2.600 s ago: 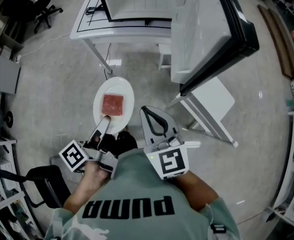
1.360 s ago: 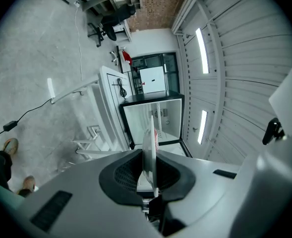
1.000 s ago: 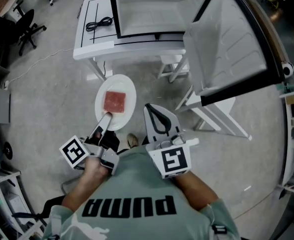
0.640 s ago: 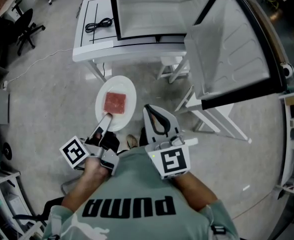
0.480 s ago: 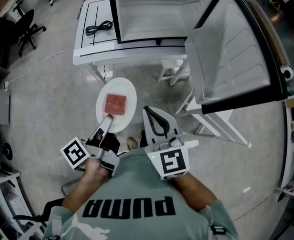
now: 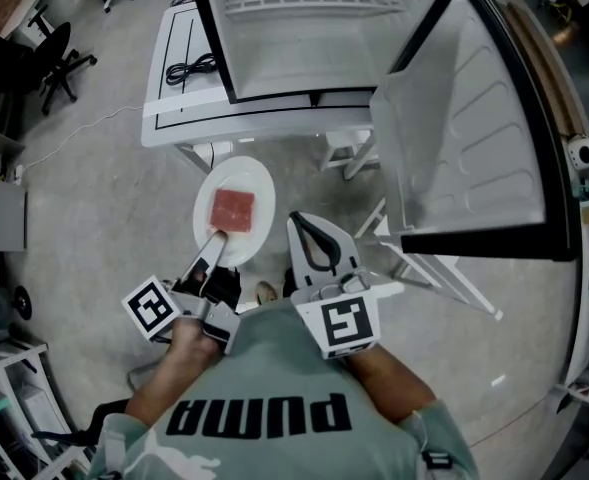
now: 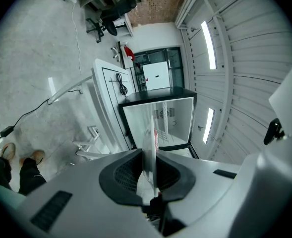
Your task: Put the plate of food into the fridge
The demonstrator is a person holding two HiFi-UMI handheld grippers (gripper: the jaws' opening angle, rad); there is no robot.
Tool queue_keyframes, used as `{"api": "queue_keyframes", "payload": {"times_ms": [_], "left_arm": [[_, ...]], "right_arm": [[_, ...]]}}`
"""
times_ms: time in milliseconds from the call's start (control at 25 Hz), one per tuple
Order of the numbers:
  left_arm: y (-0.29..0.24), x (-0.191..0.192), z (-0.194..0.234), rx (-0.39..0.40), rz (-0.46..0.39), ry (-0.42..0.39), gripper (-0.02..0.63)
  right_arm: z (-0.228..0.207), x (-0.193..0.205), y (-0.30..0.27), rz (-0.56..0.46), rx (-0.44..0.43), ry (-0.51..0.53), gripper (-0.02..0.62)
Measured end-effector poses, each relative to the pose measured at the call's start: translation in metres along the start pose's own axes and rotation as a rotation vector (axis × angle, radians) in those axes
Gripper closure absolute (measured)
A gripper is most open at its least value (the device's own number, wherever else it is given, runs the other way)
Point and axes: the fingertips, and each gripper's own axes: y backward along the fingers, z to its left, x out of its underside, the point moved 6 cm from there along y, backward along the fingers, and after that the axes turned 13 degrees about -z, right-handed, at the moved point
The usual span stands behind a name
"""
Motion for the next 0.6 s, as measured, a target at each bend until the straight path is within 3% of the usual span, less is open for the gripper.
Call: {"api": "queue_keyframes", "payload": {"times_ms": [600], "left_arm": [[-0.098,0.018,-0.020,0.003,-0.003,-0.031,0.568]], "right_arm": [[-0.085,0.006,-0.042,0.010,-0.016,-0.009,0.591]]}}
